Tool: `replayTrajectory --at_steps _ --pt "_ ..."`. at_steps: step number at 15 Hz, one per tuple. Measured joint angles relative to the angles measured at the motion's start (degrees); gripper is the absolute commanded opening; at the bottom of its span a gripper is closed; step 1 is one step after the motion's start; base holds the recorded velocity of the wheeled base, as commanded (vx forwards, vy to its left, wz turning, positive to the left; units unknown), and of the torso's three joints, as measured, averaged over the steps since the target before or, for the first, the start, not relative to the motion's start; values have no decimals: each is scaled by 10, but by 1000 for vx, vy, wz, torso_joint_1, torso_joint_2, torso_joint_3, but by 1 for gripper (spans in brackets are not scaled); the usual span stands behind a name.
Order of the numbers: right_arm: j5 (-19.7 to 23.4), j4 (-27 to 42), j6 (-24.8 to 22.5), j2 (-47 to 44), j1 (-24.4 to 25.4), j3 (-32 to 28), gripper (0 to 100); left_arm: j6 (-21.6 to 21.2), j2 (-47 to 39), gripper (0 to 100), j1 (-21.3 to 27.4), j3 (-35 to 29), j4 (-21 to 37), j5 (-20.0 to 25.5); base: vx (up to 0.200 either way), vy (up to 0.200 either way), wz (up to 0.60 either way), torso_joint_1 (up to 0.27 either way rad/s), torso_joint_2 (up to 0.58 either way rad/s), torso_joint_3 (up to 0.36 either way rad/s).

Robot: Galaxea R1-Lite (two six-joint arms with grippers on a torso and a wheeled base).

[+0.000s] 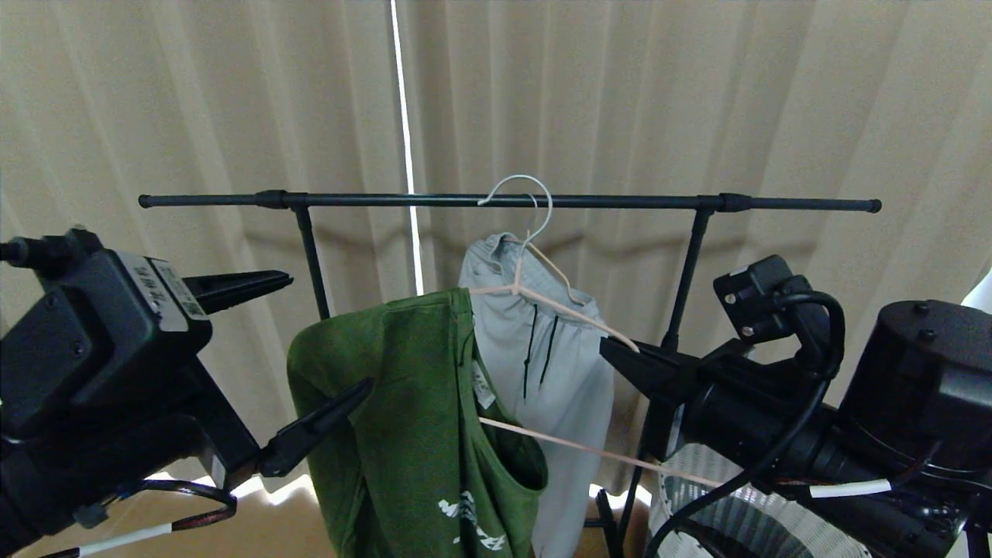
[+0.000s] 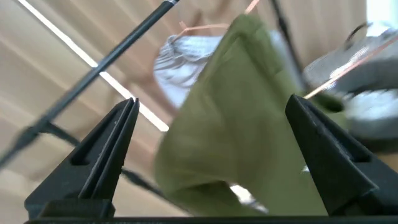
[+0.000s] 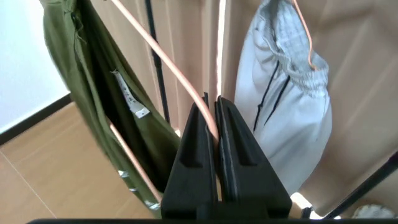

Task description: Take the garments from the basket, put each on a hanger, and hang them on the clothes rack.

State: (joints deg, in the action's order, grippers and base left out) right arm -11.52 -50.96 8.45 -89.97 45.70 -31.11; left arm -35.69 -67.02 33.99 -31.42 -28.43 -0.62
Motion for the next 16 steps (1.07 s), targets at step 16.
replayTrajectory --at_steps 16 --pt "26 -3 1 9 32 -2 0 -59 -129 100 -15 -45 -57 0 0 0 0 0 0 0"
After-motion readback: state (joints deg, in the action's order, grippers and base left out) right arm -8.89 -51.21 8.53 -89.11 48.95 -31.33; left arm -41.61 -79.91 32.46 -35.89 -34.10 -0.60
